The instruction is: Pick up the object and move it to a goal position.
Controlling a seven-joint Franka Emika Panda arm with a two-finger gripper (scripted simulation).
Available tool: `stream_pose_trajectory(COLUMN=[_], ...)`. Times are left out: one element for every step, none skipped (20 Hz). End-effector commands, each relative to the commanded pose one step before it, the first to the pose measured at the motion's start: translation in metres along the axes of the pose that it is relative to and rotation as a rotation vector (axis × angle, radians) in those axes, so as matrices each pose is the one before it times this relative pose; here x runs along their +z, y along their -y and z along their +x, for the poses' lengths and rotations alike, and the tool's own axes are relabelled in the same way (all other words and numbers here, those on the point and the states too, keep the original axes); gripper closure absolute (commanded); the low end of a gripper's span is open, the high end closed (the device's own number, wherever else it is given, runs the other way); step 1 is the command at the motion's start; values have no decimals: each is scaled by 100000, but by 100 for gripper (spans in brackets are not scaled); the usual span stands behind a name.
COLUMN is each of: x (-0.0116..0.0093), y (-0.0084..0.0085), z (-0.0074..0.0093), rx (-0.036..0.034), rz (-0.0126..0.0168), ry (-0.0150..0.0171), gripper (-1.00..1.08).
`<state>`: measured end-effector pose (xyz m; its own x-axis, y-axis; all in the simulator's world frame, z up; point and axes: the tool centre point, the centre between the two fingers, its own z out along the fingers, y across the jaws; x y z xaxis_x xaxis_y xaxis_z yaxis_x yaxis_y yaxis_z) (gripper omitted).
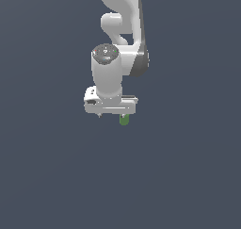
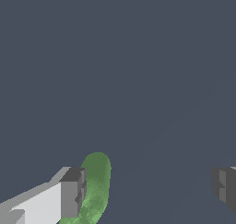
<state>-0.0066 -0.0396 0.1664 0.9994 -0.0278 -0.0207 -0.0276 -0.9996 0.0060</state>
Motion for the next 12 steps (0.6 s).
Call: stream_pose_trajectory(x=[5, 13, 24, 34, 44, 53, 62, 71, 80, 90, 99, 108], y=[95, 35, 48, 77, 112, 148, 178, 211, 236, 264, 291, 322], z=[-12, -35, -65, -93, -119, -145, -172, -197, -223, -250, -277, -303], rx=[-216, -169, -284, -419, -559, -702, -835, -971, -1091, -1222, -1351, -1485], rz=[48, 5, 15, 19, 21, 23, 25, 27, 28, 30, 31, 29], ry=[9, -12, -15, -24, -36, -48, -59, -69, -78, -86, -95, -105], gripper=[-92, -92, -92, -92, -92, -92, -92, -92, -92, -92, -92, -92])
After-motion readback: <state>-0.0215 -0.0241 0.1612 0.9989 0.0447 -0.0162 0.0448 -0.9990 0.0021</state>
